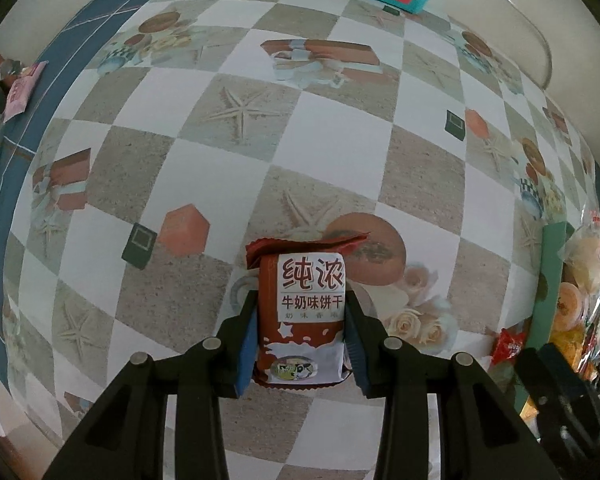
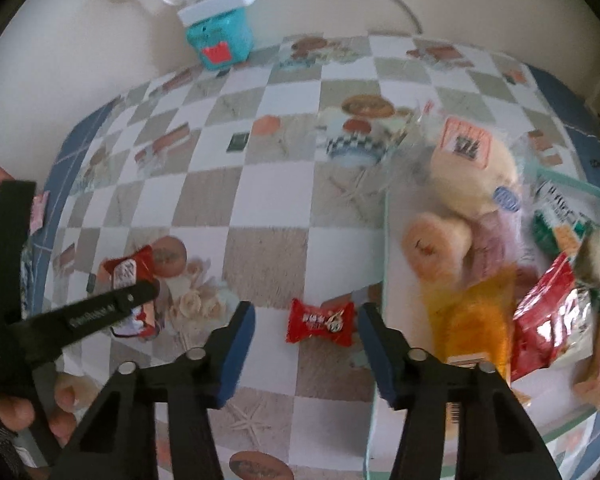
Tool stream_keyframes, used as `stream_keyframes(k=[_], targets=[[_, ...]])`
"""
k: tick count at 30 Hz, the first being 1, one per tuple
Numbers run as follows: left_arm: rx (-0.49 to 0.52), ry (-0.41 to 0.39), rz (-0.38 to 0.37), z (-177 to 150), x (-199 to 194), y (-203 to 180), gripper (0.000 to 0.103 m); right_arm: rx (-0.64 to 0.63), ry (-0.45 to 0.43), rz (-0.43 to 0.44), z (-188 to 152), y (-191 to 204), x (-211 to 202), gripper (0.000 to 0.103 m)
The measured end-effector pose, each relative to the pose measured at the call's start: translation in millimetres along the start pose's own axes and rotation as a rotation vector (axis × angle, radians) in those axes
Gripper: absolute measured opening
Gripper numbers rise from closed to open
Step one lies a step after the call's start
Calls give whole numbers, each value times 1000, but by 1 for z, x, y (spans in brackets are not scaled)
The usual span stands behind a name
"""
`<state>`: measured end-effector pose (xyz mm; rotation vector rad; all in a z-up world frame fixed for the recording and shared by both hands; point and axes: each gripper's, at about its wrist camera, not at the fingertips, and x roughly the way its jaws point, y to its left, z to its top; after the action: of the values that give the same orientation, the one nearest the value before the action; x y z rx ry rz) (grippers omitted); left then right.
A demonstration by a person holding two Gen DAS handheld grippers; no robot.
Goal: Organize snacks
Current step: 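Grasp the red-and-white milk biscuit packet with the left tool while the right grasps the red candy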
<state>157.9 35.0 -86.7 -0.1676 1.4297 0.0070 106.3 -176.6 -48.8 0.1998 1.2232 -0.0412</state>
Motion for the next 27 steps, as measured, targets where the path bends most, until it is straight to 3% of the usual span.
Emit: stream_keyframes(k=[20, 27], targets=[[2, -6, 3, 8, 2, -12, 41, -12, 67, -22, -1, 8, 33, 46], [-2, -10, 10, 11, 1, -15, 41, -3, 51, -15, 0, 5, 33, 31]])
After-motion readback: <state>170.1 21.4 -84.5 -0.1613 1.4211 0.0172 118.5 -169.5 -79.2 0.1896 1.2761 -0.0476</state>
